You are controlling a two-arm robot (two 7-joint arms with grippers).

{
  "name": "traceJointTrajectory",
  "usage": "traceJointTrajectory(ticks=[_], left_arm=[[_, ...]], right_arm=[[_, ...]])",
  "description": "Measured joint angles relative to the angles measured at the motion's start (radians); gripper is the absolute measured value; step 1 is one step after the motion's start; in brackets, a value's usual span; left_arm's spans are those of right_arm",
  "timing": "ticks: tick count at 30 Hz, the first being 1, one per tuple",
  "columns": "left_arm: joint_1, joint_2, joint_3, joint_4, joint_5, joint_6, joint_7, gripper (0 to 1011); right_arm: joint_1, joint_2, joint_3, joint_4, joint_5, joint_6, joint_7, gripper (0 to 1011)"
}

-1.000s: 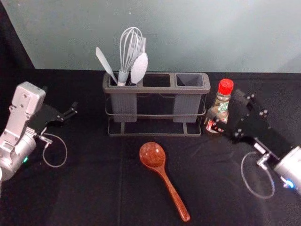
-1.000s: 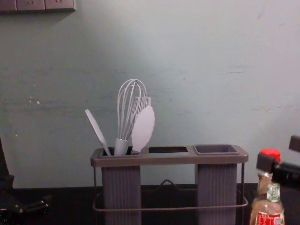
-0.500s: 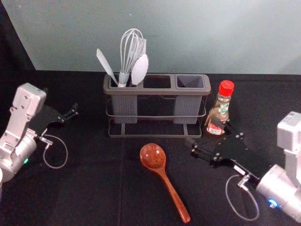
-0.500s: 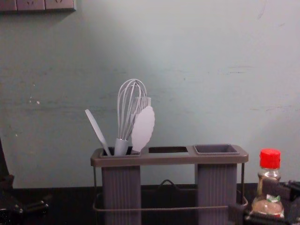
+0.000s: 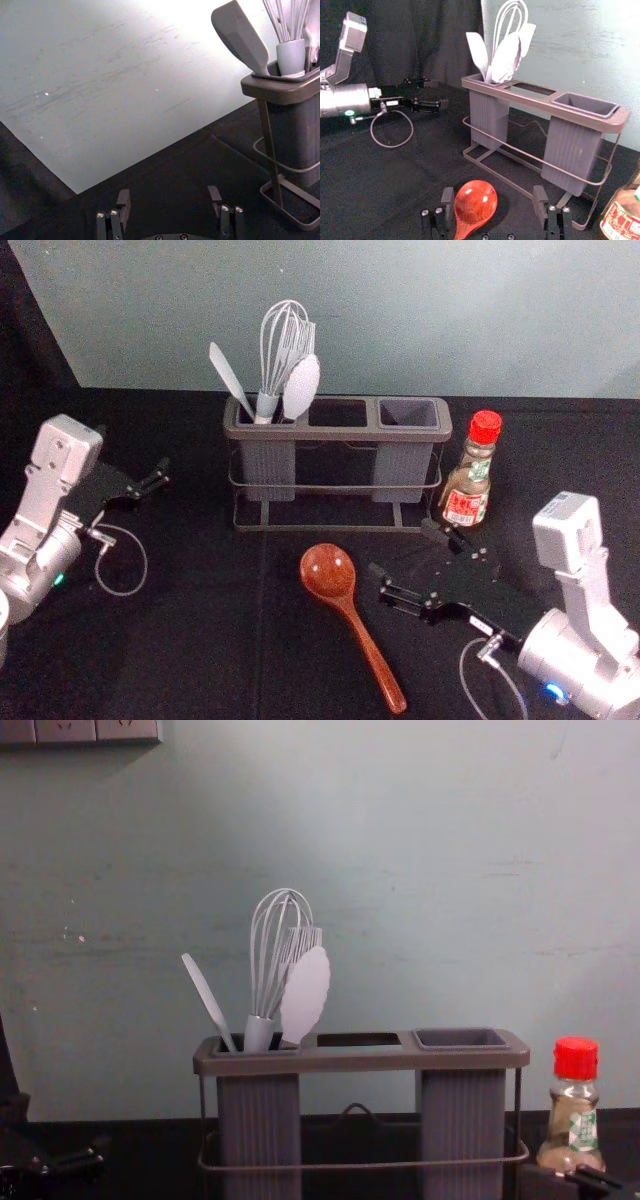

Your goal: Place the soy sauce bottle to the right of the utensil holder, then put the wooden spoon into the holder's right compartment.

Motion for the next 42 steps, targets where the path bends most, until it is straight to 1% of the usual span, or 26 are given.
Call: traceJointTrajectory(ticks=[1,8,33,36,38,39,42], left_arm=[[0.000,0.000,0.000,0.000,0.000,0.000,0.000,1011],[0.000,0.000,0.000,0.000,0.000,0.000,0.000,1011],[0.000,0.000,0.000,0.000,0.000,0.000,0.000,1011],[0.000,0.000,0.000,0.000,0.000,0.000,0.000,1011],[0.000,0.000,0.000,0.000,0.000,0.000,0.000,1011],[0.000,0.000,0.000,0.000,0.000,0.000,0.000,1011],[0.000,0.000,0.000,0.000,0.000,0.000,0.000,1011]], right_arm=[[0.001,-0.003,-0.005,0.000,-0.006,0.004,-0.004,1002],[0.002,-0.011,-0.009,0.009,-0.010,0.003,-0.008,1003],[0.003,-0.009,-0.007,0.008,-0.010,0.004,-0.008,1003],[0.008,-0.007,-0.009,0.002,-0.010,0.032,-0.008,1003],[0.012,-0.002,-0.011,-0.010,-0.008,0.072,-0.008,1003],[0.015,0.002,-0.013,-0.022,-0.007,0.103,-0.009,1003],[0.022,0.008,-0.018,-0.037,-0.001,0.161,-0.009,1002]])
